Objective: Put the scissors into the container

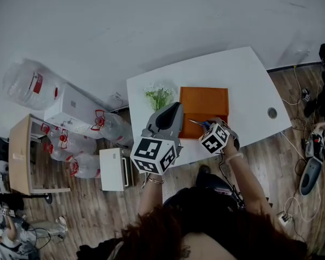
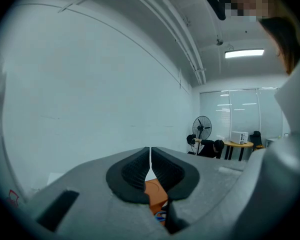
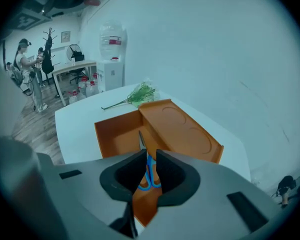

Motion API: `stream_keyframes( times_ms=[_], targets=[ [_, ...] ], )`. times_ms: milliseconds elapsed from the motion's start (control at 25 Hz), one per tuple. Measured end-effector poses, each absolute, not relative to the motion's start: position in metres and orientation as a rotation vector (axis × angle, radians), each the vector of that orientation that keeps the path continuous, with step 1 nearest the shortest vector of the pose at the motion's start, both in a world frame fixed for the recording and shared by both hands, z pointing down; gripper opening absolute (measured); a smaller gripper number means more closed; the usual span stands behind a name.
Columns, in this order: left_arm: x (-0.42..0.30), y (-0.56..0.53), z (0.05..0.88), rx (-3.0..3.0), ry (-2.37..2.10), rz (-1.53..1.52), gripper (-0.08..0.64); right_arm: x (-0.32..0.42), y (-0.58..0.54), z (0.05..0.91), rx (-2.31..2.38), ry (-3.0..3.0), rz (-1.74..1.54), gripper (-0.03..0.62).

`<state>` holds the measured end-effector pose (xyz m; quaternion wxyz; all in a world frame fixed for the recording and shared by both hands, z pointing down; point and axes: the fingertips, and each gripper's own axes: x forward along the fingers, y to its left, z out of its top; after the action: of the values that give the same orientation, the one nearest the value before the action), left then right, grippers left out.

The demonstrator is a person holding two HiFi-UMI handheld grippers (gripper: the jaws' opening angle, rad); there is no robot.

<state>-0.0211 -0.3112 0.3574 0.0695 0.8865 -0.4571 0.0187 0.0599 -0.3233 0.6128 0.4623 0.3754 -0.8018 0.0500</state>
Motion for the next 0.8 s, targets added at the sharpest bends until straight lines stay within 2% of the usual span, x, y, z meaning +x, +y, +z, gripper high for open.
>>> stream_keyframes(
  times_ms=[800],
  targets=[
    [-0.034, -0.264, 0.340, 2.729, -1.329, -0.003, 0.023, 0.054, -0.296, 0.511, 1.337, -2.145, 0.122, 0.014]
  ],
)
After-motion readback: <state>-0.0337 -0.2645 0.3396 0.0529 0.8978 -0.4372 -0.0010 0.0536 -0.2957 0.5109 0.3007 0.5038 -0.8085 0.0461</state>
